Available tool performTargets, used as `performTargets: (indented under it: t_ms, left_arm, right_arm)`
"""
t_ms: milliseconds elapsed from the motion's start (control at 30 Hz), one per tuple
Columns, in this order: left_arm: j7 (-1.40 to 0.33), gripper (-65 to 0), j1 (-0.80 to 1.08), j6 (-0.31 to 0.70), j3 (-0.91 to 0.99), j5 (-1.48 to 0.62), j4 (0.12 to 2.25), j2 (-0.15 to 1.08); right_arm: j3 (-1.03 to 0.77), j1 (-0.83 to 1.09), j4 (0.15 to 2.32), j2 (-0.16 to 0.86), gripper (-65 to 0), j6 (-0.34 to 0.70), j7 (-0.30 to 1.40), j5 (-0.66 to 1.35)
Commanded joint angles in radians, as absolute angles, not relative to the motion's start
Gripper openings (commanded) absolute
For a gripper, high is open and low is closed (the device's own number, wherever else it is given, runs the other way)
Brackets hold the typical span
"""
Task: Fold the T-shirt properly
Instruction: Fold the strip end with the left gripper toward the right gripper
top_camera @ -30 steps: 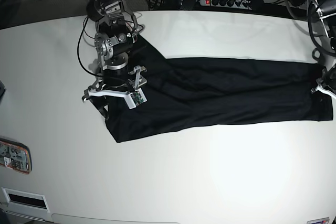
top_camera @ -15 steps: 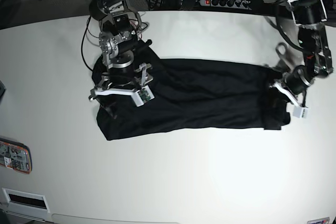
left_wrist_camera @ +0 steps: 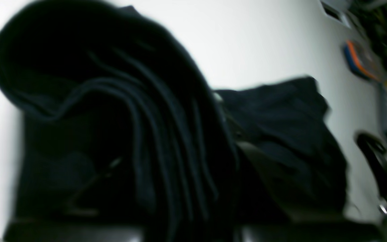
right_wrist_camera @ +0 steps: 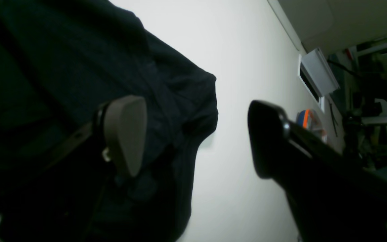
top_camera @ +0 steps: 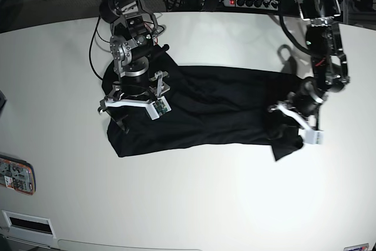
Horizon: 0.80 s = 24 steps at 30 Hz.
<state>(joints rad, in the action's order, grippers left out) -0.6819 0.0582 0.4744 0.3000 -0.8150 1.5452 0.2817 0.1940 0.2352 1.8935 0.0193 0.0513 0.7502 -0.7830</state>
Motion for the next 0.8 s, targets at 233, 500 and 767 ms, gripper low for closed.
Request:
performTargets:
  t_ms: [233, 500, 767]
  left_arm:
    - [-0.651, -65.0, -0.002, 0.486, 0.196, -0.75, 1.454, 0.223]
    - [-0.659, -36.2, 0.001, 0.473, 0.105, -0.676, 1.448, 0.225]
    - [-0.657, -26.3, -0.042, 0.475, -0.081, -0.673, 1.457, 0.262]
  right_arm:
    - [0.197, 0.225, 1.914, 0.018, -20.2, 0.036, 0.73, -0.791]
    - [0.199, 0.225, 1.916, 0.018, -19.4, 0.036, 0.73, -0.791]
    - [0.196, 0.225, 1.916, 0.018, -17.9, 0.036, 0.73, -0.785]
